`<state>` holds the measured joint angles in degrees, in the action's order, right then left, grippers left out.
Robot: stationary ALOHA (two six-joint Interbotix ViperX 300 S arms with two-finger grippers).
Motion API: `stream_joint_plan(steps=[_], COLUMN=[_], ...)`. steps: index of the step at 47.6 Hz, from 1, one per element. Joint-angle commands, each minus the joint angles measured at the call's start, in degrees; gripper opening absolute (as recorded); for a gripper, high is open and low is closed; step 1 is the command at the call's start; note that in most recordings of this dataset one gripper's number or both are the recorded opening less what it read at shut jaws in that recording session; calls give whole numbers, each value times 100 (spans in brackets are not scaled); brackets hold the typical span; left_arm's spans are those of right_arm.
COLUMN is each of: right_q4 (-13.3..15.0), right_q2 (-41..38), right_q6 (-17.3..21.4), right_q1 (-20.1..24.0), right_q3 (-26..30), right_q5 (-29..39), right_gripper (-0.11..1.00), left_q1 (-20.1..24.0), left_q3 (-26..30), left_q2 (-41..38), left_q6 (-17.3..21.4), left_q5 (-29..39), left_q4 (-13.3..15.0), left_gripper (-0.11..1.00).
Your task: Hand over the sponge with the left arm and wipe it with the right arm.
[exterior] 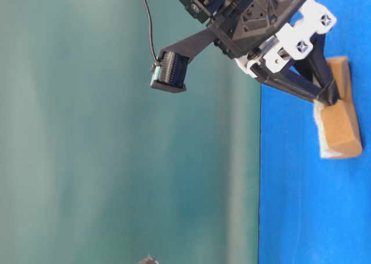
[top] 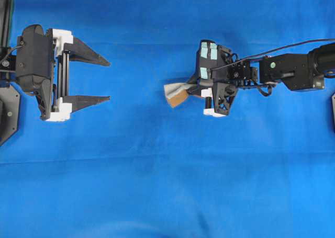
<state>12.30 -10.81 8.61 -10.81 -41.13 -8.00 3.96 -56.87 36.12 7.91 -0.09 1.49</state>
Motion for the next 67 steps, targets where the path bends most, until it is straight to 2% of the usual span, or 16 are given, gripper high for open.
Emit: stream_joint_plan(steps=[1,26,33,37,53,67], right_q4=[-9,-44,-70,-114,-185,-185], right_q2=[167,167,167,193,861,2162], right_q6=[9,35,26,35,26,35], right_q1=[-18,220,334,369,457,466], right_q3=[26,62,79,105,114,88], right_q5=[-26,-9,0,62,439,1055], right_gripper=[22,22,63,74,74,74], left_q1=[0,-9,0,0,0,0], left_q3=[53,44,44,44,44,44], left_q2=[18,18,18,18,18,18], left_q6=[0,0,0,0,0,0], left_q5=[-62,-62,-70,-62,-62,-62], left_q4=[0,0,0,0,0,0], left_gripper=[89,89,89,89,89,89])
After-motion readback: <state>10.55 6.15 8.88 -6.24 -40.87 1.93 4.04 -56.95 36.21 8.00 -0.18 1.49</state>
